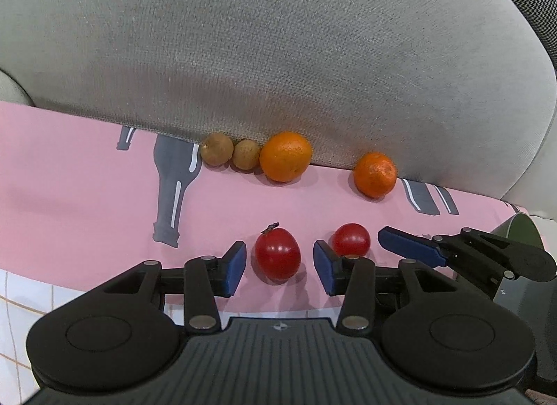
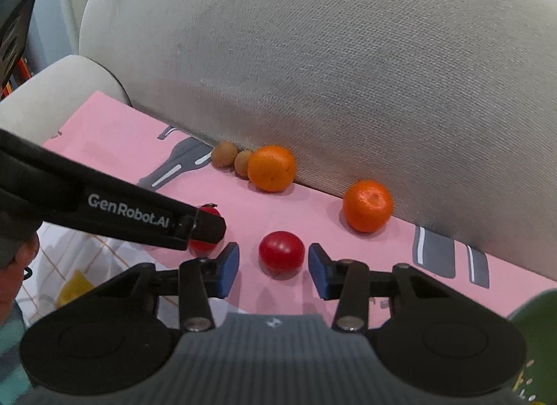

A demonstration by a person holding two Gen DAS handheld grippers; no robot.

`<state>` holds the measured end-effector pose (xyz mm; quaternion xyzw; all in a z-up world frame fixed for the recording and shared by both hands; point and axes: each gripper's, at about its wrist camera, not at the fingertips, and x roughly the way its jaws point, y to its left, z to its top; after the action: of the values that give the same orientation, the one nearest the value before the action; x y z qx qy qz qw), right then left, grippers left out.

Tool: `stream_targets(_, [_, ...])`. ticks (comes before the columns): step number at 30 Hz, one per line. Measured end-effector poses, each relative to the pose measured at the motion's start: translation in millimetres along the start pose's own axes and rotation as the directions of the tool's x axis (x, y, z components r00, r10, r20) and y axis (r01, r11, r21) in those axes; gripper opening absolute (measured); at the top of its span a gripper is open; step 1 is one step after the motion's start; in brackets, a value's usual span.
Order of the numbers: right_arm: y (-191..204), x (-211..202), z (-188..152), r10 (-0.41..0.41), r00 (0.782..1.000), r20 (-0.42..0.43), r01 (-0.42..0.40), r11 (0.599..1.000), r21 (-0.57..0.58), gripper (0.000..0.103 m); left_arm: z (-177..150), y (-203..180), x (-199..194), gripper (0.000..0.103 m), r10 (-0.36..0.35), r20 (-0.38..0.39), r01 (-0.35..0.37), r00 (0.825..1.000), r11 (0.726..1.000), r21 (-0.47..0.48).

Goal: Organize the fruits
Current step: 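Move both grippers back toward the cherry tomatoes and mandarins, then grasp one red cherry tomato with each gripper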

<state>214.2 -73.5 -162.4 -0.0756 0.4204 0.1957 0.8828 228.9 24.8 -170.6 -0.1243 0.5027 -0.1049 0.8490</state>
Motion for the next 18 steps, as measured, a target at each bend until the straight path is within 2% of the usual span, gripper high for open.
stream_targets(3, [-0.4, 5.4, -0.8, -0.005, 1.000, -0.009, 0.005, 1.000, -0.006, 0.033, 0.7, 2.7, 4.4, 0.046, -0.007, -0.010, 0.007, 1.000, 1.000, -0.005])
stream_targets(5, [-0.7, 8.8, -1.1, -0.016, 1.000, -0.008, 0.016, 1.000, -0.006, 0.033, 1.1, 3.6, 7.4, 0.041, -0.012, -0.019, 0.012, 1.000, 1.000, -0.005])
stream_targets(13, [-4.0, 18.3, -0.6, -0.044, 0.999, -0.017, 0.044, 0.999, -0.002, 0.032, 2.4, 2.5, 14.8, 0.037, -0.001, -0.027, 0.002, 1.000, 1.000, 0.006])
stream_targets(15, [-5.4, 21.5, -0.9, -0.048, 0.999, -0.025, 0.048, 0.999, 0.004, 0.026, 4.1, 2.9, 15.7, 0.037, -0.004, -0.023, 0.004, 1.000, 1.000, 0.005])
stream_targets(18, [-6.5, 23.5, -0.9, -0.046, 0.999, -0.025, 0.046, 0.999, 0.016, 0.026, 5.7, 1.6, 15.4, 0.033, -0.004, -0.021, 0.004, 1.000, 1.000, 0.002])
